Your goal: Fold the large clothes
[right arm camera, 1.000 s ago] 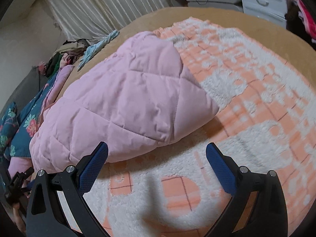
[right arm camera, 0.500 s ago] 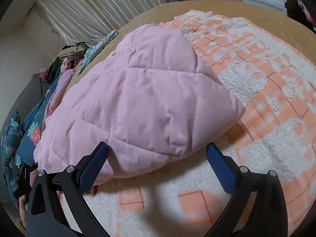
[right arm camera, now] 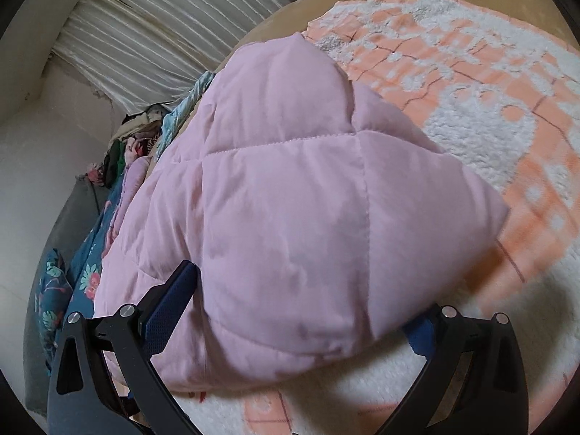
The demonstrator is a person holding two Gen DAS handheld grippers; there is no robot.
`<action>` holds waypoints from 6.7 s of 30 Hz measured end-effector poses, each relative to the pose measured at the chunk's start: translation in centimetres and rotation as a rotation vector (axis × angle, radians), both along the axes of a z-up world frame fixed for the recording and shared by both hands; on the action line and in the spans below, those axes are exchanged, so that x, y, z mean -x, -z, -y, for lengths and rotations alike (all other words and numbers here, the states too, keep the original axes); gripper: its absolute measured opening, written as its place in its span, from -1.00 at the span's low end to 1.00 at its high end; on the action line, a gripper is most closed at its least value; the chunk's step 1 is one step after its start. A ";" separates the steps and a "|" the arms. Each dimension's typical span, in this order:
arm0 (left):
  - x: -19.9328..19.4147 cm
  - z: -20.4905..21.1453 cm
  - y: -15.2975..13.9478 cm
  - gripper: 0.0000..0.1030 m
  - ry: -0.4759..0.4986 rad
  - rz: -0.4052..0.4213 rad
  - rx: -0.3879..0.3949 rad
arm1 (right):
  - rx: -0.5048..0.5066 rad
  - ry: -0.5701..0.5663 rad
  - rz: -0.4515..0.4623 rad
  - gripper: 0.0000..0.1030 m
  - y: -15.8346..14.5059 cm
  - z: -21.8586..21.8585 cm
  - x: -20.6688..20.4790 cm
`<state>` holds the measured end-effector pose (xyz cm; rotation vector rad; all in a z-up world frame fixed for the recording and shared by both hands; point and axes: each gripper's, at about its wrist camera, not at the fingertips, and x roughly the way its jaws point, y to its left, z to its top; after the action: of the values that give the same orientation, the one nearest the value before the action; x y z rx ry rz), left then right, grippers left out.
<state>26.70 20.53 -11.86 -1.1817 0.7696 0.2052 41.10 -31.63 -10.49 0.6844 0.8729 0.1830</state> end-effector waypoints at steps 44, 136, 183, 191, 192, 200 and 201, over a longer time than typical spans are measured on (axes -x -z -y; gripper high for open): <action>-0.2 4.9 -11.9 -0.55 0.212 0.136 -0.638 | 0.480 -0.292 0.372 -0.46 -10.3 -7.8 2.9; 21.3 3.0 -10.6 0.82 0.239 0.052 -0.737 | 0.443 -0.138 0.182 0.91 -9.1 0.8 23.5; 27.7 14.9 -13.1 0.82 0.479 0.235 -0.821 | 0.559 -0.393 0.454 0.92 -14.3 -9.6 36.1; 27.9 15.0 -13.3 0.82 0.479 0.241 -0.828 | 0.550 -0.390 0.461 0.92 -14.5 -9.4 36.0; 27.9 15.0 -13.3 0.82 0.479 0.241 -0.829 | 0.550 -0.390 0.463 0.92 -14.5 -9.5 36.1; 27.9 15.0 -13.4 0.82 0.478 0.238 -0.833 | 0.551 -0.389 0.464 0.92 -14.4 -9.5 36.0; 27.9 14.9 -13.4 0.82 0.476 0.236 -0.832 | 0.550 -0.391 0.464 0.92 -14.4 -9.4 36.0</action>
<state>-1.24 5.58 1.53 -0.2144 0.6343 -0.0214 5.06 -22.21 3.94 -0.0546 0.5584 0.4141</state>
